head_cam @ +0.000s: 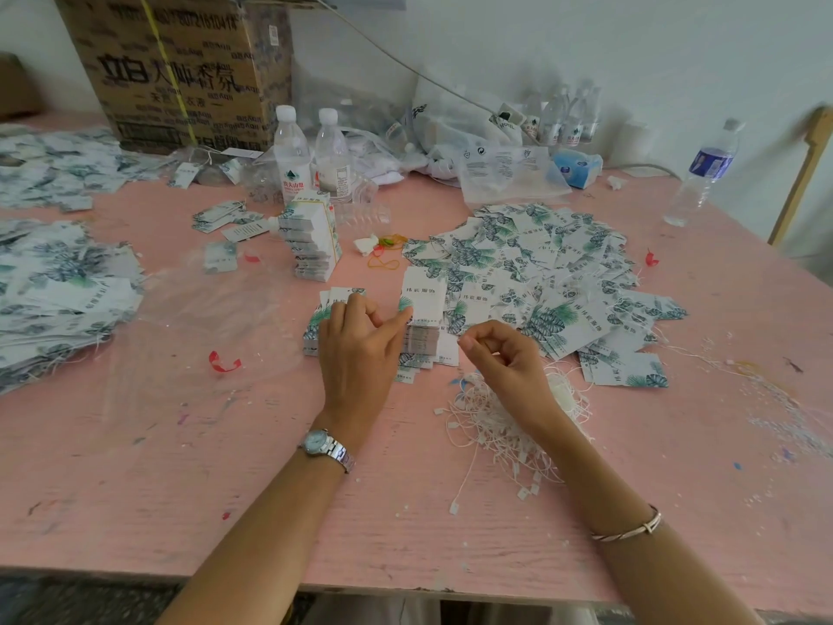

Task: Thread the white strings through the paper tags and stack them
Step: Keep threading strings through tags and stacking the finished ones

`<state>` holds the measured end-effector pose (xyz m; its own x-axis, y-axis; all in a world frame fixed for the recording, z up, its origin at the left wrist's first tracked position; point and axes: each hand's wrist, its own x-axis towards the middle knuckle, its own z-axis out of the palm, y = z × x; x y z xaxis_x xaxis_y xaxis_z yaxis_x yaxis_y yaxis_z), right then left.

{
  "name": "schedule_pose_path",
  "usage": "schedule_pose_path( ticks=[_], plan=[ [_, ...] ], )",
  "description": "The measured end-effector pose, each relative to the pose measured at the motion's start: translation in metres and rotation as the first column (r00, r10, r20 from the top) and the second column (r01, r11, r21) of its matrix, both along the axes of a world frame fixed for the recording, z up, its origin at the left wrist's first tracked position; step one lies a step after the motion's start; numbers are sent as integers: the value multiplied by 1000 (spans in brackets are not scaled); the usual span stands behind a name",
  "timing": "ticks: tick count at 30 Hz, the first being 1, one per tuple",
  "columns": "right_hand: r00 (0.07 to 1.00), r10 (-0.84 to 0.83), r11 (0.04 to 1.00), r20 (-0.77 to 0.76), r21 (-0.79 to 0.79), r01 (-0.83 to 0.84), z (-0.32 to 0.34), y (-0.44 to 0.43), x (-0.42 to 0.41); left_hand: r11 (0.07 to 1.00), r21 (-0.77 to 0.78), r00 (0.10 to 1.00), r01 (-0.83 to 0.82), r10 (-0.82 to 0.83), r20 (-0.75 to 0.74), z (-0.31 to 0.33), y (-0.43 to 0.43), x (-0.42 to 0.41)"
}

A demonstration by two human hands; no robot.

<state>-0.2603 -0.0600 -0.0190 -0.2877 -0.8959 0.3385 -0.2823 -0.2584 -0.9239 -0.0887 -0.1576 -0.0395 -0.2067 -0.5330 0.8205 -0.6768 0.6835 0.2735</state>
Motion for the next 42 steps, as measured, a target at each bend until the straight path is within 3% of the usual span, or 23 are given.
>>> schedule_pose_path(
  ticks=[11,18,23,26,29,34,42],
  plan=[
    [999,-40,999,7,10,40,-4,-2,-2,997,-35,997,65,-66,-34,2,3,0],
    [975,-27,995,220,-92,48,1,-3,-9,927,-317,977,199,-214,-11,7,15,-3],
    [979,-62,987,196,-133,89,0,-1,-12,865,-389,947,318,-310,85,6,26,-10],
    [969,-128,981,213,-118,156,-1,-3,-12,877,-309,930,367,-351,106,2,27,-14],
    [975,-121,980,186,-135,147,-1,-3,-11,926,-129,935,356,-351,57,-1,28,-17],
    [999,-2,995,52,-100,8,-5,-1,-6,949,124,945,290,-263,-193,-4,28,-17],
    [989,136,990,-64,-29,-138,-6,-1,1,869,287,851,402,-239,-467,-6,24,-17]
  ],
)
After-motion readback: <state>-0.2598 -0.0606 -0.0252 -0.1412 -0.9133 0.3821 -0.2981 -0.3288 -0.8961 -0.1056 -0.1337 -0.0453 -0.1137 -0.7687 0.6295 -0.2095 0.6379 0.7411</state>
